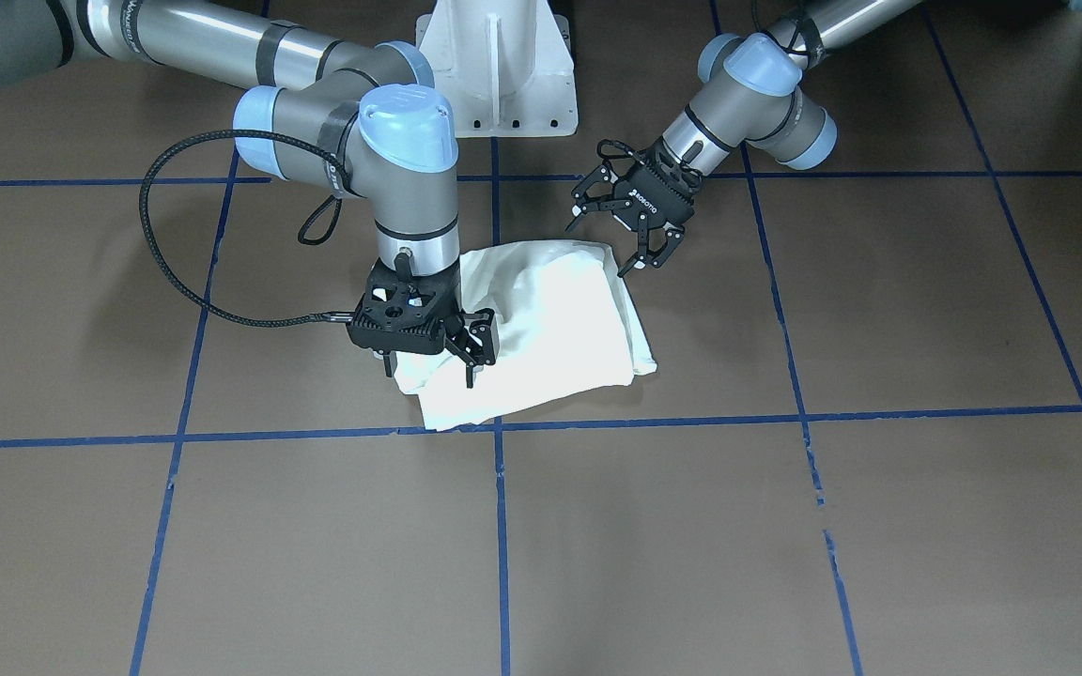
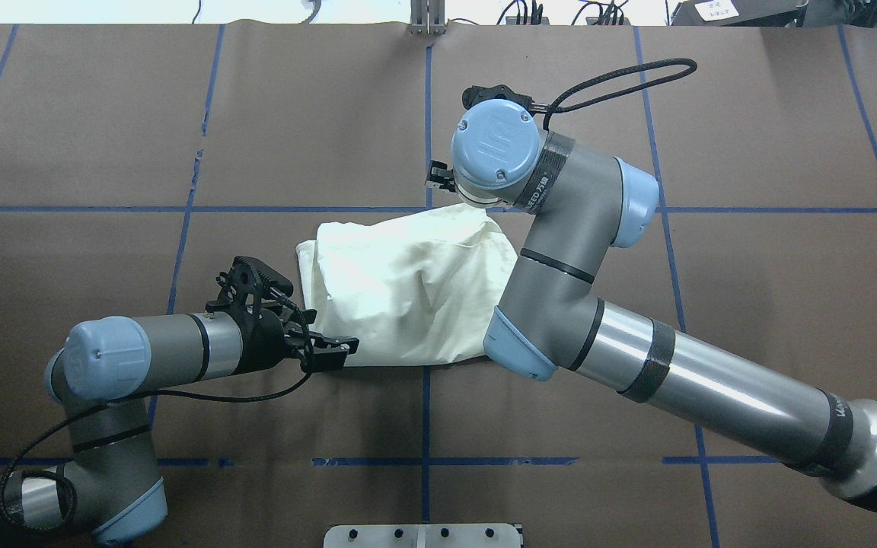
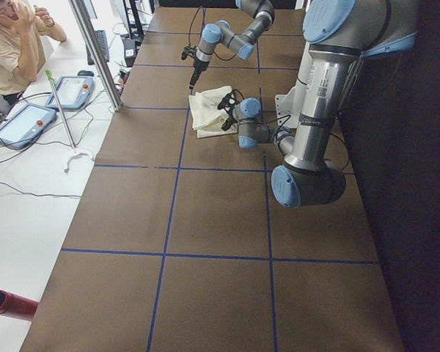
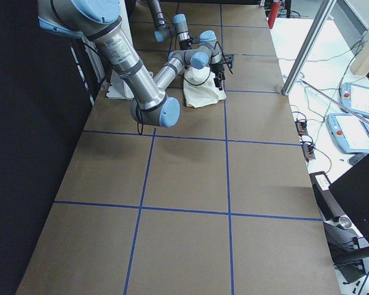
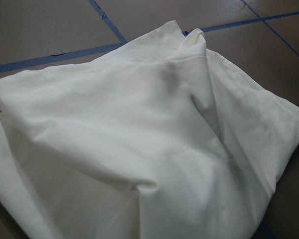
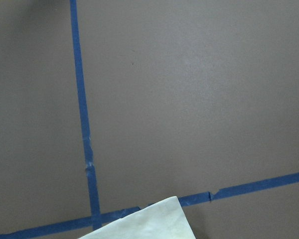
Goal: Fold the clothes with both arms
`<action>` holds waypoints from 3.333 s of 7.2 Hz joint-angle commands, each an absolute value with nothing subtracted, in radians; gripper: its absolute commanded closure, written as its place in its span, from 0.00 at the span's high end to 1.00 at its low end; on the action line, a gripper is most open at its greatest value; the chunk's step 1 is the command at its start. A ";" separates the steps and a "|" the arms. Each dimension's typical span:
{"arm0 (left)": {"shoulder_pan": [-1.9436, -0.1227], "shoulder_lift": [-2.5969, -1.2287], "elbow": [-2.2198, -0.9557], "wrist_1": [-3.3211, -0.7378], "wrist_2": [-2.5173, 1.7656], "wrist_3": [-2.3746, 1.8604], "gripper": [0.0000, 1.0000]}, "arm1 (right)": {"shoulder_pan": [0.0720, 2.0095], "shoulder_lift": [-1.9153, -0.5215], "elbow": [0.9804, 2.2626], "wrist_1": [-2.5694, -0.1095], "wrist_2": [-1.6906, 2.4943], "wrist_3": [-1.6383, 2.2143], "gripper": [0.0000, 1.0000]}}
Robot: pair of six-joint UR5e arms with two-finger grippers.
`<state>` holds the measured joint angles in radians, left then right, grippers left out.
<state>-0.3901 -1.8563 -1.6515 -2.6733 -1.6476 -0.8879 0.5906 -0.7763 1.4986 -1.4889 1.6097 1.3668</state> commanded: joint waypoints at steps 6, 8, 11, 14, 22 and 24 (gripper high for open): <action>-0.353 -1.841 -1.640 -2.784 -1.669 -0.890 0.38 | 0.591 -0.787 1.499 -1.488 1.608 1.367 1.00; -0.331 -1.789 -1.638 -2.856 -1.698 -0.888 0.32 | 0.591 -0.787 1.499 -1.486 1.606 1.367 1.00; -0.302 -1.782 -1.631 -2.861 -1.698 -0.888 0.29 | 0.591 -0.787 1.499 -1.486 1.606 1.367 1.00; -0.296 -1.786 -1.611 -2.862 -1.698 -0.890 0.27 | 0.591 -0.787 1.499 -1.486 1.606 1.367 1.00; -0.391 -1.817 -1.658 -2.850 -1.874 -1.159 0.65 | 0.591 -0.787 1.505 -1.486 1.611 1.365 1.00; -0.388 -1.838 -1.675 -2.850 -1.893 -1.279 0.65 | 0.592 -0.785 1.505 -1.485 1.612 1.364 1.00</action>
<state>-0.3905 -1.8251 -1.6633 -2.8508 -1.8863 -1.1998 0.5915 -0.7861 1.5048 -1.4861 1.6116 1.3649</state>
